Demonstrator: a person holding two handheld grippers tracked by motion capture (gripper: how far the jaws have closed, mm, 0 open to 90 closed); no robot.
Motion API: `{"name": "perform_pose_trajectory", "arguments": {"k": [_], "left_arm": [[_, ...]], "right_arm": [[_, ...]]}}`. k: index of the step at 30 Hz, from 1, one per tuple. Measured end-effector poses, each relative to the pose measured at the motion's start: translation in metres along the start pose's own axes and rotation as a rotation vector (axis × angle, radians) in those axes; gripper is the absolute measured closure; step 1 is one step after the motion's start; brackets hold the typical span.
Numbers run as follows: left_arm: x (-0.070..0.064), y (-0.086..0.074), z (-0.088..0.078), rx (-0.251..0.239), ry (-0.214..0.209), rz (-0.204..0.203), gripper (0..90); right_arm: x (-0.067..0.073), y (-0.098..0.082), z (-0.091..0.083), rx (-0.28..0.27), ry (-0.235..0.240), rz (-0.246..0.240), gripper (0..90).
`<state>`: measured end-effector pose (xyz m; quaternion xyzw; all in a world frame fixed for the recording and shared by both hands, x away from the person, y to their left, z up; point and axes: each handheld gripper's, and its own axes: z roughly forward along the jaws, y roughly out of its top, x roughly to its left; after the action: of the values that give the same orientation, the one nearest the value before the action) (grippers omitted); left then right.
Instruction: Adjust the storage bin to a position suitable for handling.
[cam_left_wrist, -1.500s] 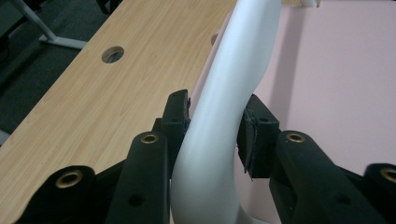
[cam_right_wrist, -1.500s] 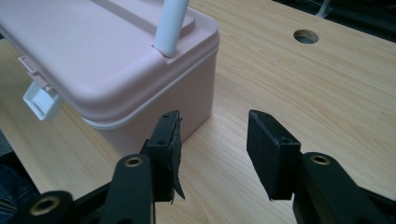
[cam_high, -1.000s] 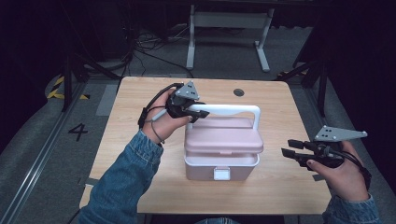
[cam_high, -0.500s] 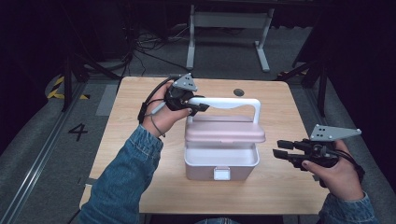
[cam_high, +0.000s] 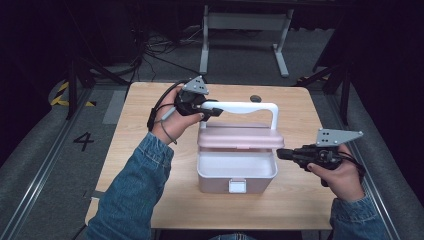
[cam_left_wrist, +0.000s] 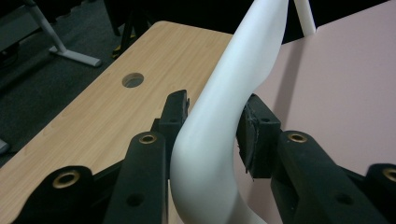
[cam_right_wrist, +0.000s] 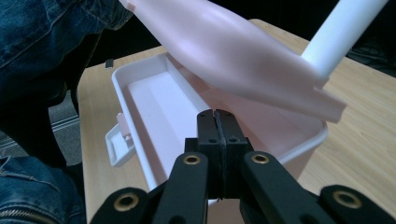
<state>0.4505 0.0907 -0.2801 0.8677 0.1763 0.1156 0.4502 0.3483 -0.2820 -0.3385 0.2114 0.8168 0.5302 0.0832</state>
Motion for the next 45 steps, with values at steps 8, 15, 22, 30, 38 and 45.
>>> {"name": "perform_pose_trajectory", "arguments": {"k": [8,15,22,30,38,45], "left_arm": [[0.0,0.0,0.0,-0.003,0.003,0.009,66.9],[0.001,-0.001,-0.001,-0.003,0.001,-0.007,64.9],[0.002,-0.004,-0.006,-0.027,0.049,-0.025,44.1],[-0.003,-0.015,-0.034,-0.065,0.072,-0.036,36.5],[-0.019,-0.025,-0.056,-0.053,0.073,-0.001,35.3],[-0.039,-0.041,-0.074,-0.04,0.073,0.024,34.6]], "right_arm": [[-0.006,0.002,0.013,-0.091,0.067,-0.052,90.0],[-0.009,0.003,0.016,-0.103,0.073,-0.043,90.0],[-0.01,0.004,0.016,-0.099,0.068,-0.041,90.0],[-0.009,0.006,0.017,-0.098,0.057,-0.04,90.0],[-0.009,0.008,0.017,-0.104,0.044,-0.033,90.0],[-0.009,0.009,0.016,-0.11,0.039,-0.017,90.0]]}}
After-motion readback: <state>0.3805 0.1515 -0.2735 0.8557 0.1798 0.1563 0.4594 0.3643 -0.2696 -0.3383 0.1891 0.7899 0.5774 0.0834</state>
